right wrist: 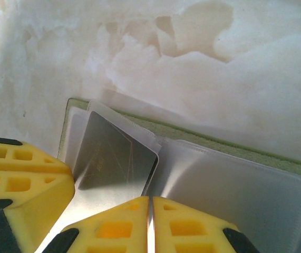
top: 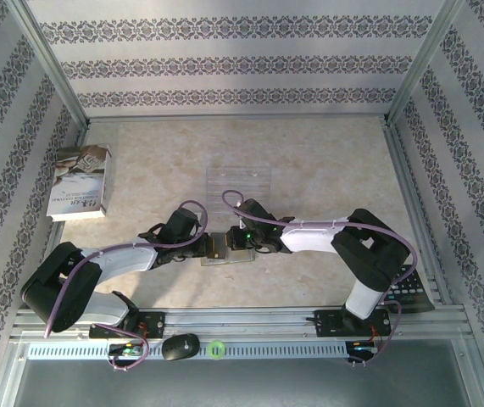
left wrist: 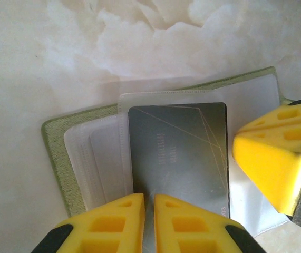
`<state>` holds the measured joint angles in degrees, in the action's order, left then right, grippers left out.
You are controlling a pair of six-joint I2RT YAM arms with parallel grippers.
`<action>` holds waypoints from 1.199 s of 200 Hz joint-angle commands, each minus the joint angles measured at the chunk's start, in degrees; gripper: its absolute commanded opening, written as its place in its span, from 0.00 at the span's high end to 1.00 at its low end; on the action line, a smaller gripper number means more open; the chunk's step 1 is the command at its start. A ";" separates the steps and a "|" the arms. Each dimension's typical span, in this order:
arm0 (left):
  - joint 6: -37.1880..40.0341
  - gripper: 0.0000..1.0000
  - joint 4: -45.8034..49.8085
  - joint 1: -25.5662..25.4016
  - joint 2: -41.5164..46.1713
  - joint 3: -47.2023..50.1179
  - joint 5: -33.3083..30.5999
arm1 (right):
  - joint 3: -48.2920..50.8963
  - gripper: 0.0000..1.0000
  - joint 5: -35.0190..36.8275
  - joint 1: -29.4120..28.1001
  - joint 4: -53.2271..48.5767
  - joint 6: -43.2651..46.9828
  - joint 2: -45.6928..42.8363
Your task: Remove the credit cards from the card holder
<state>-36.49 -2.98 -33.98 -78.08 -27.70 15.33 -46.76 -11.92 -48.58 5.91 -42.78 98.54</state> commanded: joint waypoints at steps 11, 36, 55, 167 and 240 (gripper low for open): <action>-0.79 0.77 2.34 0.64 2.50 0.60 0.25 | 0.70 0.88 -0.41 -0.02 1.53 -1.23 -0.32; 1.53 0.65 7.09 0.21 7.39 -1.23 -2.54 | 1.14 0.88 0.24 -0.12 1.72 -1.11 -1.13; 4.12 0.61 11.37 -1.71 8.82 -3.28 -7.17 | 1.56 0.88 0.45 -0.12 2.24 -1.13 -1.67; 6.41 0.57 13.87 -10.84 -2.03 -10.27 -18.15 | 3.96 0.89 3.13 -0.03 1.73 1.92 -5.32; 5.32 0.57 14.43 -13.04 -6.57 -10.13 -18.90 | 4.57 0.89 2.99 0.15 2.60 2.32 -5.05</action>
<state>-31.44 9.82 -45.54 -83.29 -37.67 -2.70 -43.31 -9.72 -48.60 7.20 -41.65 93.97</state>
